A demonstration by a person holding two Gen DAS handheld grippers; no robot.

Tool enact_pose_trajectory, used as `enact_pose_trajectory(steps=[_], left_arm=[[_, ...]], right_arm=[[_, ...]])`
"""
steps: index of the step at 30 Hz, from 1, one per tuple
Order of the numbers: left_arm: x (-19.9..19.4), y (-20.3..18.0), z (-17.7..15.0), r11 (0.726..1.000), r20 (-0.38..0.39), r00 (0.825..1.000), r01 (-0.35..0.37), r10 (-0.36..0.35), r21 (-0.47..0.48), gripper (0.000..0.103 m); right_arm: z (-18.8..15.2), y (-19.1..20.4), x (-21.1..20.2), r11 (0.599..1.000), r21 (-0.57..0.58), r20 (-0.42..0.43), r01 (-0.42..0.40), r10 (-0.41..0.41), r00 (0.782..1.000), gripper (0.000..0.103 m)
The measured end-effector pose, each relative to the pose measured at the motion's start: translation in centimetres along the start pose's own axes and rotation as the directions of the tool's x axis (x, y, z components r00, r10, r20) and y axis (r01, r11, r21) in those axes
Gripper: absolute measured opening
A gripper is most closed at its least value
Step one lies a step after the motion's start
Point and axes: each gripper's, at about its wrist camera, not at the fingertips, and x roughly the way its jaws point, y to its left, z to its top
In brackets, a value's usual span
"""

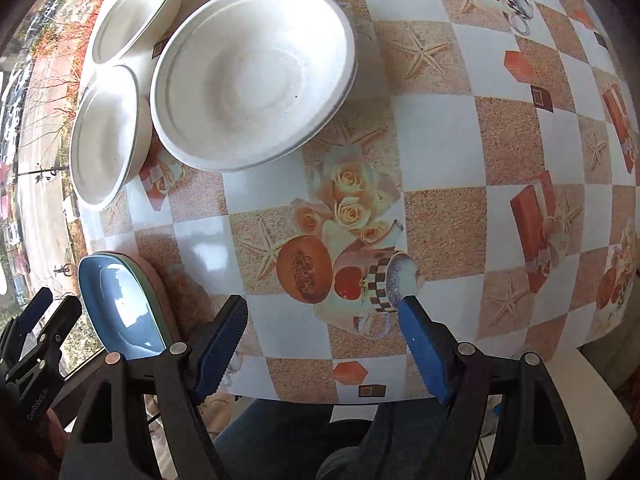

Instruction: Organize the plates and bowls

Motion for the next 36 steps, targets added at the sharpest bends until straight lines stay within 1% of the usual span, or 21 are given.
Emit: enact_pose_trajectory(steps=[2, 3, 7, 10, 15, 20, 24, 28, 31, 36], left_arm=[[-0.2, -1.2, 0.6, 1.0, 0.003, 1.0, -0.001, 0.001, 0.009, 0.079], [-0.2, -1.8, 0.9, 1.0, 0.001, 1.0, -0.007, 0.007, 0.009, 0.079], [-0.4, -3.2, 1.9, 1.0, -0.007, 1.0, -0.014, 0.014, -0.019, 0.079], [-0.5, -3.8, 2.5, 0.999, -0.013, 0.999, -0.034, 0.033, -0.036, 0.079], [0.0, -4.3, 3.3, 0.996, -0.033, 0.997, -0.065, 0.062, -0.066, 0.079], [0.7, -5.2, 4.3, 0.992, -0.045, 0.994, -0.102, 0.099, -0.076, 0.079], [1.1, -6.4, 5.7, 0.99, -0.035, 0.992, -0.127, 0.125, -0.055, 0.079], [1.7, -8.2, 7.2, 0.992, -0.02, 0.992, -0.125, 0.125, -0.019, 0.079], [2.3, -10.0, 8.0, 0.993, -0.015, 0.993, -0.118, 0.118, 0.018, 0.079], [3.8, -13.7, 8.3, 0.991, -0.033, 0.995, -0.087, 0.09, 0.101, 0.079]], right_arm=[[1.1, -1.0, -0.5, 1.0, 0.013, 0.015, 0.011, -0.011, 1.0, 0.079], [0.6, -1.4, -1.2, 1.0, 0.015, 0.024, 0.018, -0.018, 1.0, 0.079], [3.0, -1.8, -1.4, 0.999, -0.007, 0.052, 0.046, -0.045, 0.998, 0.079], [5.5, -2.1, -2.1, 0.998, -0.02, 0.073, 0.06, -0.058, 0.996, 0.079], [9.0, -1.6, -1.8, 0.996, -0.052, 0.09, 0.066, -0.061, 0.994, 0.079], [11.0, -0.8, -0.1, 0.992, -0.1, 0.075, 0.083, -0.076, 0.994, 0.079], [11.1, 0.3, 1.6, 0.978, -0.165, 0.071, 0.125, -0.115, 0.991, 0.079], [9.8, 0.1, 1.7, 0.965, -0.208, 0.09, 0.158, -0.142, 0.986, 0.079], [8.8, -2.0, 1.2, 0.963, -0.214, 0.085, 0.166, -0.151, 0.985, 0.079], [7.1, -4.8, 1.3, 0.965, -0.203, 0.068, 0.167, -0.156, 0.985, 0.079]])
